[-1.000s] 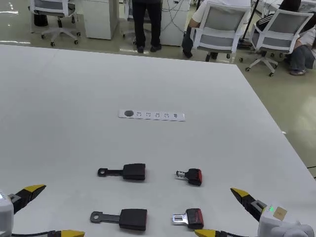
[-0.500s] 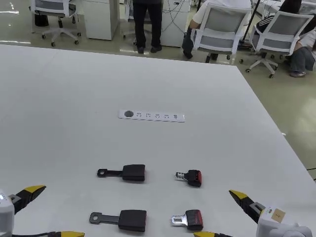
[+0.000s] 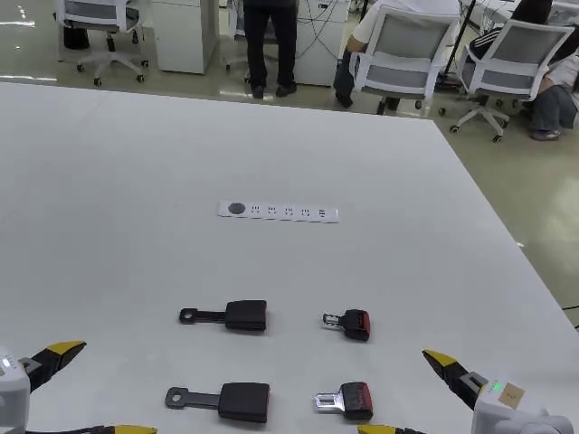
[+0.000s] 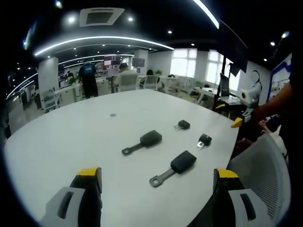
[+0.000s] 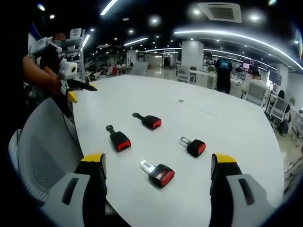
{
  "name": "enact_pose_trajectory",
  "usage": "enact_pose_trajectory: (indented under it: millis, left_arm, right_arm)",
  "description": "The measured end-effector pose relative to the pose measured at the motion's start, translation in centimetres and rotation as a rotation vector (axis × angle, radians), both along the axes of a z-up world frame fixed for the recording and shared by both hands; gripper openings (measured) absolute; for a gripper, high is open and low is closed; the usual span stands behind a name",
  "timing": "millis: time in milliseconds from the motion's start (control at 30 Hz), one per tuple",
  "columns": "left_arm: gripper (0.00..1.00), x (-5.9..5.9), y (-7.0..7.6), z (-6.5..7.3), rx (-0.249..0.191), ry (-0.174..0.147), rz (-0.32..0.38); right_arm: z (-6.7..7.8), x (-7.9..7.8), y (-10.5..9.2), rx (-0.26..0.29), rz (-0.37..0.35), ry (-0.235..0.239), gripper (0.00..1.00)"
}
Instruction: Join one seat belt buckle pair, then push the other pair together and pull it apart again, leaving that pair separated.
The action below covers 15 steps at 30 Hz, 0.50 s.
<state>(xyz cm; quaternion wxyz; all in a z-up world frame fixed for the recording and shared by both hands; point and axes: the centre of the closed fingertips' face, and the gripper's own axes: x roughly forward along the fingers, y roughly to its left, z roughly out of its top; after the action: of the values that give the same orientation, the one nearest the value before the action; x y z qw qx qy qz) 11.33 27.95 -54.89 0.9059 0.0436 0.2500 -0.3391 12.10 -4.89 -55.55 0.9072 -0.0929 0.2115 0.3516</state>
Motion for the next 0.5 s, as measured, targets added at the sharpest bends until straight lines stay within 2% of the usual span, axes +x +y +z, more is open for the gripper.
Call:
enact_pose_trajectory:
  millis: [500]
  left_arm:
    - [1.00, -0.05, -0.38, -0.01, -0.002, -0.001, -0.005]
  right_arm:
    - [-0.50, -0.05, -0.50, -0.003, 0.000, 0.001, 0.91]
